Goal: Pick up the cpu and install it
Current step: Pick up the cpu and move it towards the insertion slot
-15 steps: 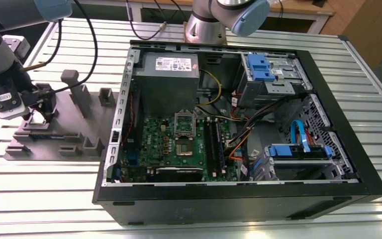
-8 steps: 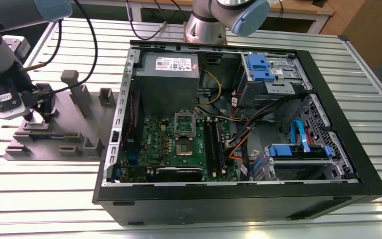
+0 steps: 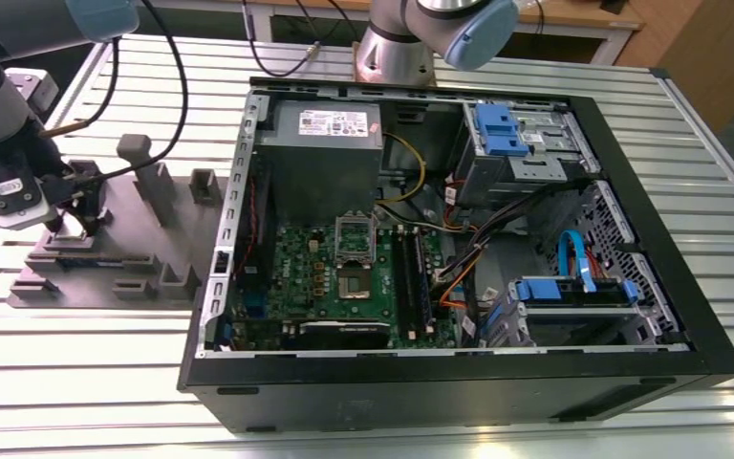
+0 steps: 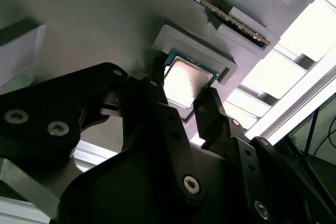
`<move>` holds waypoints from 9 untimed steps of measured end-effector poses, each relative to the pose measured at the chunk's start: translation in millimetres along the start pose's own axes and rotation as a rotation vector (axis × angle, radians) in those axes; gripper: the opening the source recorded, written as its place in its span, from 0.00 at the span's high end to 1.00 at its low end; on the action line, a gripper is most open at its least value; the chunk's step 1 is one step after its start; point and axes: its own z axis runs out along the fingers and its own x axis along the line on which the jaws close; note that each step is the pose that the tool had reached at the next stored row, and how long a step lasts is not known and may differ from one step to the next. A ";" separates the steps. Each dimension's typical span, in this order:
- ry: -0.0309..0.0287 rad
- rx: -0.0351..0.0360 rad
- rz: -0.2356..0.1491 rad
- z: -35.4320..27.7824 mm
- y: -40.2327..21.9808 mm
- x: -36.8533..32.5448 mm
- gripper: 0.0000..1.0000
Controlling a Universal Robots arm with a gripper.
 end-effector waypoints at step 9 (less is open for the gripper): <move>0.0008 0.0000 0.002 -3.4 0.2 -2.1 0.53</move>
